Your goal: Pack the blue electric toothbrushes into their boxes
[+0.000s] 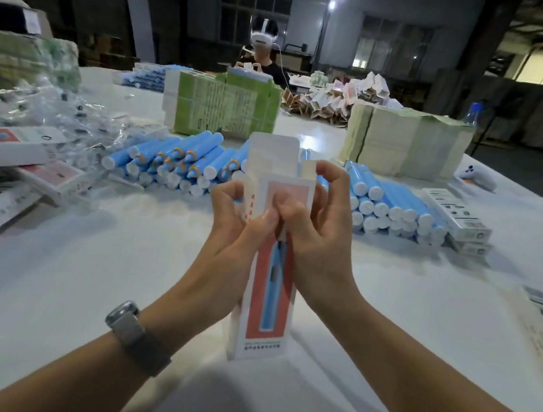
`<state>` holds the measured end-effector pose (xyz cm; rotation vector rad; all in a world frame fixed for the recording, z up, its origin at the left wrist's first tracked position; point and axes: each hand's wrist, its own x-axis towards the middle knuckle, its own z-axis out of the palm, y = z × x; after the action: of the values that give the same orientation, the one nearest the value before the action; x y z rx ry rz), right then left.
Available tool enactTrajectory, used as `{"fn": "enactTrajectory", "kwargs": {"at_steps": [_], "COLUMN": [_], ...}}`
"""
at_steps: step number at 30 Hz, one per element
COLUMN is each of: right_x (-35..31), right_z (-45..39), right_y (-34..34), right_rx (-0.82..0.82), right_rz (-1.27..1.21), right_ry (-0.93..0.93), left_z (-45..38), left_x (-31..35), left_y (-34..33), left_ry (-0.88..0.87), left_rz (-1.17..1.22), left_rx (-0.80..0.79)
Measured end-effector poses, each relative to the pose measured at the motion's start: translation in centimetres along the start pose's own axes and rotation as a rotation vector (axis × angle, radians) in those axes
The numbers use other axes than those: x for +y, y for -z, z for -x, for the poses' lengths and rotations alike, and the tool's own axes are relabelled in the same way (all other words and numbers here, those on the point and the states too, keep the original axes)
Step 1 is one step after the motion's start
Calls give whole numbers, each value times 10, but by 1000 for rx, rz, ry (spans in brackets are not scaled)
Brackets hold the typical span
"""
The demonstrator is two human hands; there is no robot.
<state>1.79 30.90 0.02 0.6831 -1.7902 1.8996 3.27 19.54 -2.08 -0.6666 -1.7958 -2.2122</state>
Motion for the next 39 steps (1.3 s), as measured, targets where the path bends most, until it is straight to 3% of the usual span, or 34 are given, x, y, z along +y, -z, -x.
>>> {"fn": "enactTrajectory", "kwargs": {"at_steps": [10,15,17,19,22,24,29,34,39], "right_x": [2,8,14,25,46,60,86,90,86], "right_z": [3,-9,-28,-51,-75,-80,-81,-82,-84], "right_y": [-5,3,20,44,76,84,89,86,86], "right_rx": [46,95,172,216,99,-3,-53,57,83], "right_rz": [101,7,136,496,1219,1425,1629,1600,1538], "right_ry": [49,-56,-115,-147,-210,-254,-272,-109,-107], "left_z": [4,4,2,1,0,1,2,2,2], "left_x": [-5,-6,-5,-3,-4,-4,-3,-1,-3], "left_y": [-2,1,5,9,11,11,10,9,10], "left_ry": [-101,-161,-177,-202,-246,-250,-251,-277,-292], "left_rz": [-174,-271,-312,-327,-362,-377,-375,-392,-410], "left_rx": [7,109,139,145,153,148,124,105,96]}}
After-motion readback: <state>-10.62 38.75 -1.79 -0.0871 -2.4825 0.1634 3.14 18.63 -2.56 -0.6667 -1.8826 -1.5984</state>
